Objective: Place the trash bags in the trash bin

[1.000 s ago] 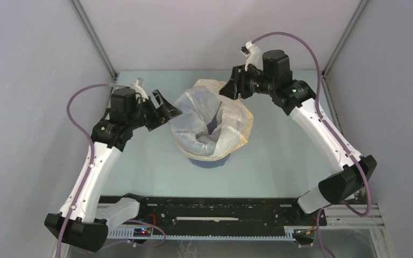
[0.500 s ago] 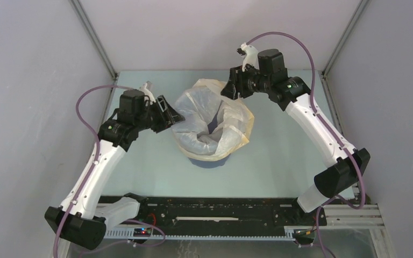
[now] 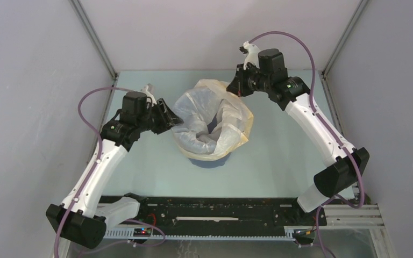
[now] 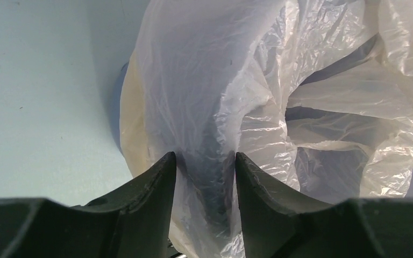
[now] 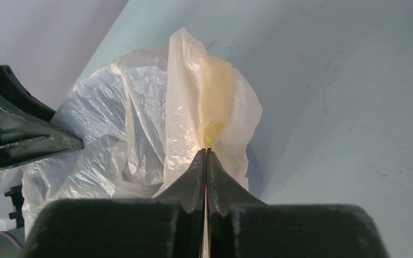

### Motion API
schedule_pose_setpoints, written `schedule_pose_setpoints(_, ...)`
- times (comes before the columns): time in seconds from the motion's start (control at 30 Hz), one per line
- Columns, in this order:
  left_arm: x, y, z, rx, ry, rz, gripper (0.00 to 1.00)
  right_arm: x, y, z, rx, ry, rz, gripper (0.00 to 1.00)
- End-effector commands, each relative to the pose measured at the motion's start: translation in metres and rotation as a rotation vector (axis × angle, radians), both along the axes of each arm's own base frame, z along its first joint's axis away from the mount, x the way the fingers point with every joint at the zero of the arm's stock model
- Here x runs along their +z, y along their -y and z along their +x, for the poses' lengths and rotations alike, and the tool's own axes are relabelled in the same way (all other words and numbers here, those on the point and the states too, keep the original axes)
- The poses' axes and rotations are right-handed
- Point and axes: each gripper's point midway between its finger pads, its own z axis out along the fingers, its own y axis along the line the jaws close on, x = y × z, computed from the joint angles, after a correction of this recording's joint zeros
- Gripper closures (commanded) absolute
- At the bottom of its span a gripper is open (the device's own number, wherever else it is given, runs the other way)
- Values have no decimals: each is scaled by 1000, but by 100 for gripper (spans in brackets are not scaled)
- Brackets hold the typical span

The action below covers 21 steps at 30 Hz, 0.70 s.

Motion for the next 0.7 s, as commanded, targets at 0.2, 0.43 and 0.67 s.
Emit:
schedule_pose_setpoints(0.2, -10, -4, 1, 7, 13, 33, 52, 42, 46, 21, -195, -102, 364, 100)
schedule_pose_setpoints(0.43, -14, -3, -1, -7, 5, 35, 56, -13, 61, 37, -203, -404, 587, 100)
schedule_pose_setpoints(0.67, -2, -4, 2, -8, 46, 42, 57, -75, 40, 34, -193, -541, 554, 100)
